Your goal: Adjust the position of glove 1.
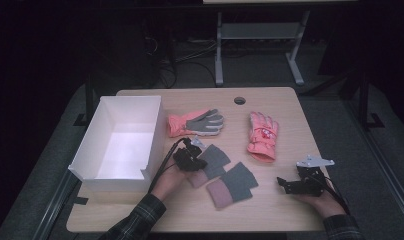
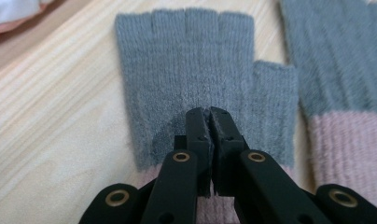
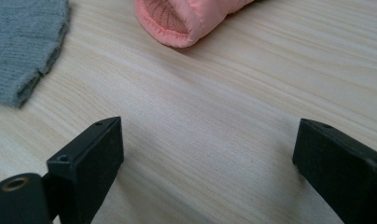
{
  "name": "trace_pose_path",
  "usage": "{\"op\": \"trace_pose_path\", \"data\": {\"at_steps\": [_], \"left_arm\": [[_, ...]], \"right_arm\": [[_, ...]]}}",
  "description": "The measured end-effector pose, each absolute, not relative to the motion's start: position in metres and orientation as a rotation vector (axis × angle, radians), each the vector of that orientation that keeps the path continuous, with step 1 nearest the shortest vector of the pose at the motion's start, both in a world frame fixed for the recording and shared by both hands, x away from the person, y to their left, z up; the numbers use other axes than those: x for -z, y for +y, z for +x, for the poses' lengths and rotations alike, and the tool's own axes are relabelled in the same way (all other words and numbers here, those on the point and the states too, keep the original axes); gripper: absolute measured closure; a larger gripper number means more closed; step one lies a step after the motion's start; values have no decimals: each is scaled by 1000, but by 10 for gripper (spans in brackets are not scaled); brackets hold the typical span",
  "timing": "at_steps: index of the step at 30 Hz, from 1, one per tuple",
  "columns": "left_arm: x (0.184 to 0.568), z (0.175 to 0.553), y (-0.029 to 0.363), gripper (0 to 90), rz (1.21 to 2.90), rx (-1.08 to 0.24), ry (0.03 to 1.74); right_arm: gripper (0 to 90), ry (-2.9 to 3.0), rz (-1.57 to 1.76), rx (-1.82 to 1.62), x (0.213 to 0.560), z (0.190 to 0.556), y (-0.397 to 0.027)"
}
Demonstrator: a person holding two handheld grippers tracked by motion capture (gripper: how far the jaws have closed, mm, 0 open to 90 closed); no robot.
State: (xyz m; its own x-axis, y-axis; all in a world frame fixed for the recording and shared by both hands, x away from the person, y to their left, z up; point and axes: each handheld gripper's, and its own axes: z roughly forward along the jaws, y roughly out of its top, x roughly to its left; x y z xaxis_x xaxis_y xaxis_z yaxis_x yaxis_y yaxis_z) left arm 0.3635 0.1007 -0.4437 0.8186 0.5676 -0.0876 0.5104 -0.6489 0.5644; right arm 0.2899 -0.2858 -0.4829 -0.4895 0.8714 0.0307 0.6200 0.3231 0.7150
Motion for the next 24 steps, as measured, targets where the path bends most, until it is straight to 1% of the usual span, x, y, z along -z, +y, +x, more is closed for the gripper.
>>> {"op": "trace_pose_path", "data": {"at_steps": [8, 14, 21, 24], "left_arm": [[425, 361, 103, 877, 2338, -88, 785], [413, 356, 101, 877, 2322, -59, 746], [405, 346, 90, 877, 2287, -3, 716], [404, 342, 86, 877, 2302, 7, 690]], "right_arm": [[81, 2234, 1327, -965, 483, 290, -286], [81, 2234, 1327, -965, 483, 290, -286], [81, 2234, 1327, -965, 483, 290, -286], [81, 2234, 1327, -965, 483, 290, -286]]}}
